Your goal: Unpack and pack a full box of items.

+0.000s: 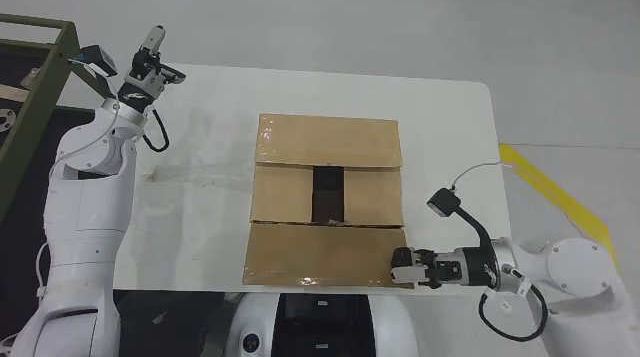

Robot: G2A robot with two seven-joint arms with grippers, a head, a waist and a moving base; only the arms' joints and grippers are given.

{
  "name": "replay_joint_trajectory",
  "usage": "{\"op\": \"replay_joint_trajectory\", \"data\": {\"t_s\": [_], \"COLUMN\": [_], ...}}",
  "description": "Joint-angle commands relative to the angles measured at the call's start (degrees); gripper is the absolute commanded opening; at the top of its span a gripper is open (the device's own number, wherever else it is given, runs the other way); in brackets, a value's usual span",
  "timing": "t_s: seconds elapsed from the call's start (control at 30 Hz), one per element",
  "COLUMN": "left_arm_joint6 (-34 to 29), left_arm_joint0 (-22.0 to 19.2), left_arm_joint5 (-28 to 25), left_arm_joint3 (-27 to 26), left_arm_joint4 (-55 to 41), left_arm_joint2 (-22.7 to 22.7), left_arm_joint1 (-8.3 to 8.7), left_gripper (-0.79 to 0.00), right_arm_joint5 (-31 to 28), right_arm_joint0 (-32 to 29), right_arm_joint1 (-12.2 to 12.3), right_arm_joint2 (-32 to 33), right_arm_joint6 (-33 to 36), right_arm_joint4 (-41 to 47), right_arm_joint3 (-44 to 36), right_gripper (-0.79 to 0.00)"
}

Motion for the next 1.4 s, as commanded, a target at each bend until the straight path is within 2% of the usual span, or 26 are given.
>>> {"op": "replay_joint_trajectory", "data": {"t_s": [0.0,0.8,1.37], "left_arm_joint6": [0.0,0.0,0.0], "left_arm_joint0": [0.0,0.0,0.0], "left_arm_joint5": [0.0,0.0,0.0], "left_arm_joint3": [0.0,0.0,0.0], "left_arm_joint4": [0.0,0.0,0.0], "left_arm_joint2": [0.0,0.0,0.0], "left_arm_joint1": [0.00,0.00,0.00], "left_gripper": [0.000,0.000,0.000], "right_arm_joint5": [0.4,6.5,6.8], "right_arm_joint0": [0.5,7.4,11.1], "right_arm_joint1": [0.1,0.7,0.8], "right_arm_joint2": [-1.2,-10.9,-15.5], "right_arm_joint6": [-0.4,-4.5,-8.7], "right_arm_joint4": [-0.4,-3.3,-3.7], "right_arm_joint3": [0.8,13.0,17.7], "right_gripper": [0.000,0.000,0.000]}}
